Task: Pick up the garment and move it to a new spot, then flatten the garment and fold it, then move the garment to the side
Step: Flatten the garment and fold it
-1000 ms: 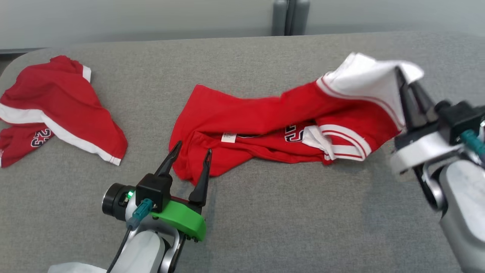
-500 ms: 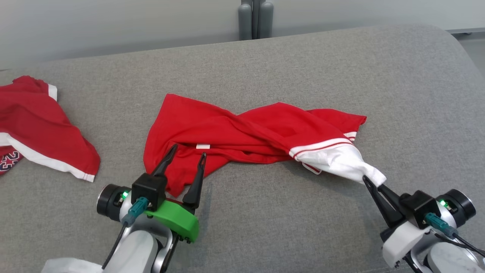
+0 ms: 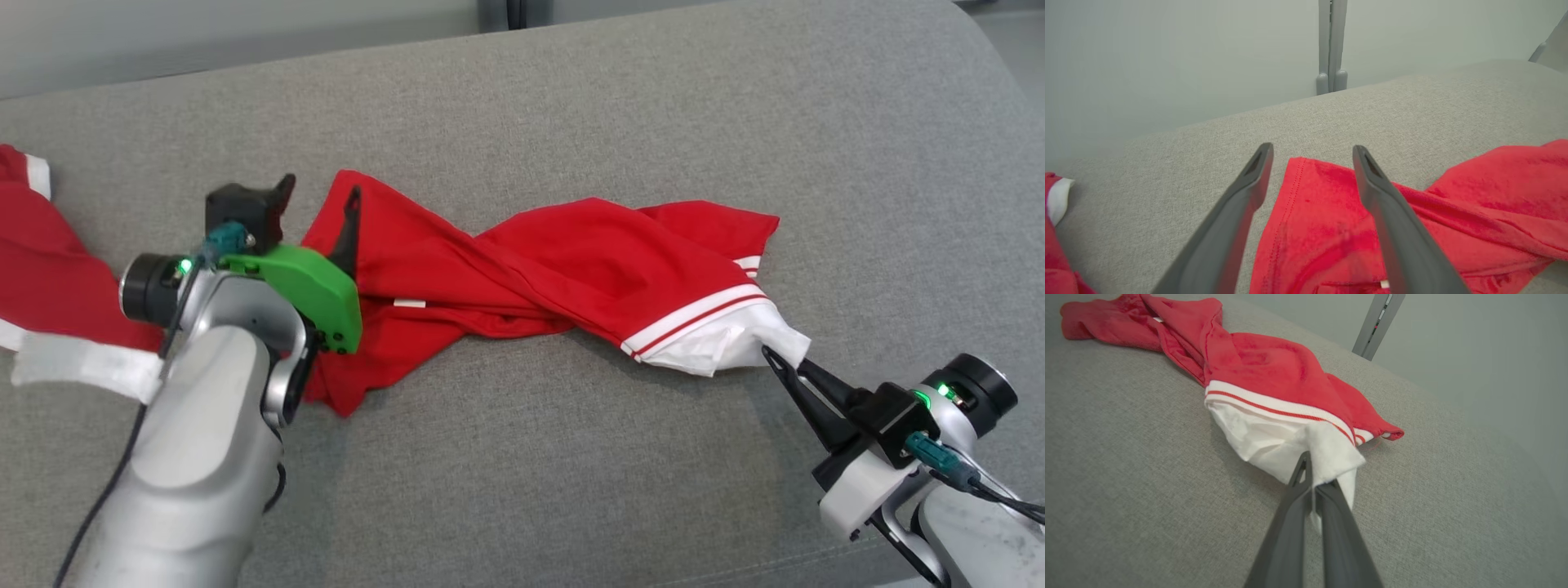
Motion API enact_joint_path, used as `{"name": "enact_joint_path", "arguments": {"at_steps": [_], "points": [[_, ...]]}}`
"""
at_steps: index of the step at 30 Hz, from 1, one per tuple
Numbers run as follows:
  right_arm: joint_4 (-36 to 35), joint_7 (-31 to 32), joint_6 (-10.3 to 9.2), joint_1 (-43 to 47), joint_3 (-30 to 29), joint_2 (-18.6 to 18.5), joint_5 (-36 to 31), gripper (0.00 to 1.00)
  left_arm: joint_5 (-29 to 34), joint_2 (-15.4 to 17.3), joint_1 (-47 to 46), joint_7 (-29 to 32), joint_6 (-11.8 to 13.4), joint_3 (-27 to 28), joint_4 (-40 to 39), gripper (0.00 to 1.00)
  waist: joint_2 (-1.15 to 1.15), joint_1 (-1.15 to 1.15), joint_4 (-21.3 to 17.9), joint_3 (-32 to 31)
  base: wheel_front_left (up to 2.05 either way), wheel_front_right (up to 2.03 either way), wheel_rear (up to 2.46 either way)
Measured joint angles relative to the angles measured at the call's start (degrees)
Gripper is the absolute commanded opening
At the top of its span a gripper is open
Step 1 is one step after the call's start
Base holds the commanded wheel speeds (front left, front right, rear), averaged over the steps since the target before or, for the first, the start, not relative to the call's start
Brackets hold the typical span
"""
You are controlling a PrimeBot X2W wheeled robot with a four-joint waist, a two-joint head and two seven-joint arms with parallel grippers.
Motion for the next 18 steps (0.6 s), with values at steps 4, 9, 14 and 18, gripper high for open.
{"name": "enact_joint_path", "arguments": {"at_steps": [4, 9, 14, 18], "points": [[-1.3, 0.0, 0.60, -2.5, 1.1, 0.5, -0.7, 0.00, -0.2, 0.5, -5.9, 5.4, 0.1, 0.7, 3.8, 1.00, 0.00, 0.00, -1.0, 2.7, 0.00, 0.00, 0.00], [-2.9, 0.0, 1.16, -6.0, 2.3, 1.9, -1.4, 0.00, 3.0, 4.0, -11.8, 11.2, 0.3, -0.5, 8.0, 1.00, 0.00, 0.00, -2.7, 6.2, 0.00, 0.00, 0.00], [-3.3, 0.0, 1.19, -8.5, 2.5, 3.4, -1.8, 0.00, 4.1, 6.7, -15.3, 14.2, -0.4, -0.8, 11.0, 1.00, 0.00, 0.00, -4.9, 9.6, 0.00, 0.00, 0.00], [-2.9, 0.0, 0.86, -8.7, 1.4, 3.4, -1.8, 0.00, 4.1, 4.8, -16.7, 14.3, -2.2, -2.5, 12.8, 1.00, 0.00, 0.00, -6.5, 11.7, 0.00, 0.00, 0.00]]}}
